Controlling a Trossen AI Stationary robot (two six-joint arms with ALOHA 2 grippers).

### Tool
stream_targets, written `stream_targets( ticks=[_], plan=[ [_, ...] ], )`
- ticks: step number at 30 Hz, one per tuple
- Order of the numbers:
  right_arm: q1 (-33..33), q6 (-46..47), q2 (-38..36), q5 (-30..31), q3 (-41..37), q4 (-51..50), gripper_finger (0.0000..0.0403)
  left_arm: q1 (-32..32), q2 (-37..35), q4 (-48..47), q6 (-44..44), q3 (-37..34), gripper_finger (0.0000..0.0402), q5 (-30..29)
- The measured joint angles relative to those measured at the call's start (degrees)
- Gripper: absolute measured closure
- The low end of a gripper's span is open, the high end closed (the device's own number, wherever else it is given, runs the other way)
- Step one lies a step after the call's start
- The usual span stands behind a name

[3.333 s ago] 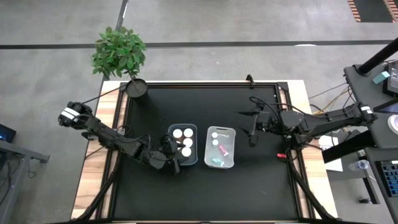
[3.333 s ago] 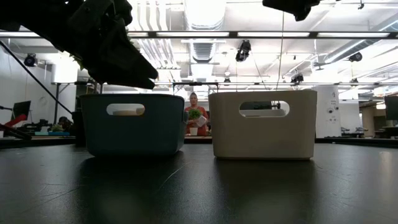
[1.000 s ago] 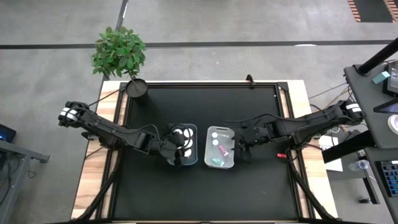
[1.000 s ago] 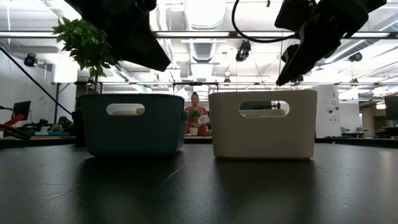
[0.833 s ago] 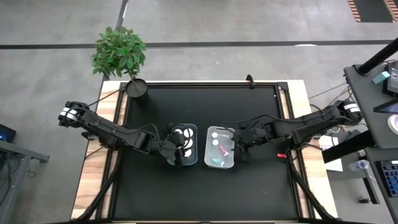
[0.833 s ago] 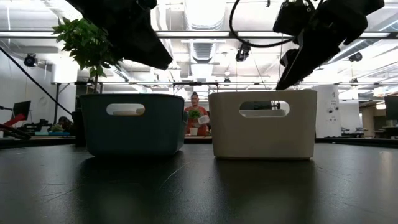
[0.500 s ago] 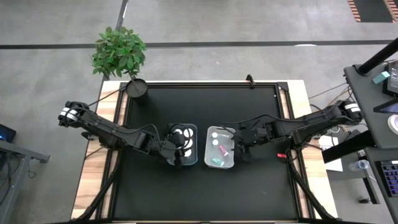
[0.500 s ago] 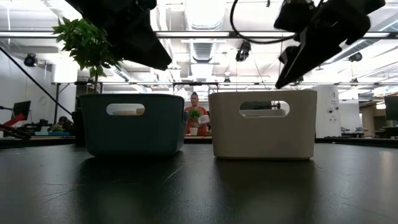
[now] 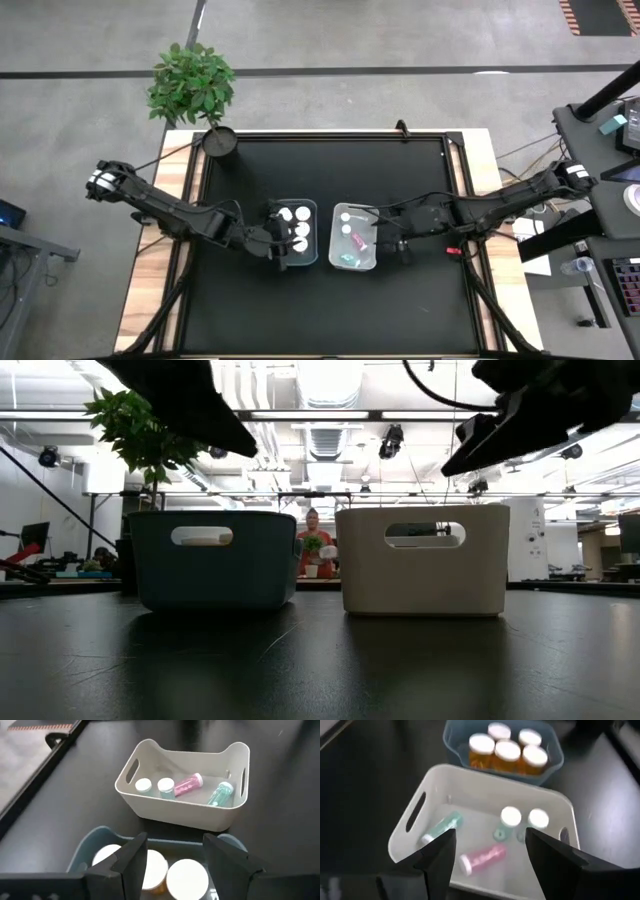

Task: Pick and place medicine bottles into bin by pill shape (circle, oval)
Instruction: Return to Home Position

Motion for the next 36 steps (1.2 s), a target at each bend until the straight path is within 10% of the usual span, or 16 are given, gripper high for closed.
stream_targets(
  ticks=[23,36],
  plan=[
    [0.7,-14.6,-38.6,-0.4,-22.9,13.1,0.0210,1.9,-33.0,35.4,10.6,-35.4,0.0227,-1.4],
    [0.3,-28.5,-56.0,4.2,-32.8,15.7,0.0309,1.9,-35.0,48.6,9.2,-47.9,0.0227,-3.9]
  ],
)
